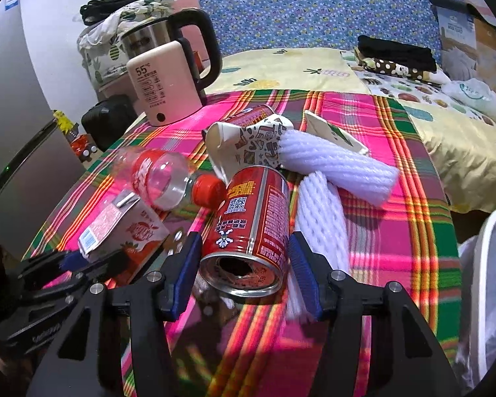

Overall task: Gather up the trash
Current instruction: 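Carry the carton and can over the bin and open both tools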

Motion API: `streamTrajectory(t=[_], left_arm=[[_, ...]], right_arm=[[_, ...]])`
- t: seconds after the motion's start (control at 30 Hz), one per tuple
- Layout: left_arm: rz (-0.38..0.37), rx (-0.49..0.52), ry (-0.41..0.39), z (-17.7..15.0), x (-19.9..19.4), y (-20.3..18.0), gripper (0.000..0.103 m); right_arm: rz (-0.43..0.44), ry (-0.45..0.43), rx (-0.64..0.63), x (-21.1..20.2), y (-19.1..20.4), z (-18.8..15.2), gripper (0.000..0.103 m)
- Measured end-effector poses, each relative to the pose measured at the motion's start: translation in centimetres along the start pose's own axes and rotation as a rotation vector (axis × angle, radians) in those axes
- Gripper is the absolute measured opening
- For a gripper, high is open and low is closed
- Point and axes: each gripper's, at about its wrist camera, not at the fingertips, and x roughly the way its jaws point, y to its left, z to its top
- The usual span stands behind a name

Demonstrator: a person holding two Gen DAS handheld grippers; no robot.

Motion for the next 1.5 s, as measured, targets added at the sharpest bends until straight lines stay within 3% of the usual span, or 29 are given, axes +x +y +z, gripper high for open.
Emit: streamTrajectory(t=[0.5, 0.8, 1.03, 1.5], left_arm=[[-0.03, 0.053, -0.032, -0.9, -3.0, -3.2, 0.036], [-0.077, 0.097, -0.024, -0.6, -2.9, -6.1, 0.036], [-0.137, 0.156, -0.006, -0.2, -2.0, -9.9, 0.036], [-0.291, 0.309, 0.022, 0.7, 0.4, -19.7, 0.036]], right_arm=[[-0.009, -0.061, 0.052, -4.9, -1.1, -2.4, 0.055], [-0.038, -0.102, 0.097, -7.0, -3.1, -3.6, 0.055], [-0.084, -0.125, 0.15, -8.6, -5.6, -4.6, 0.055], [-0.26, -0.161, 0.305, -12.6, -12.3, -7.5, 0.055]])
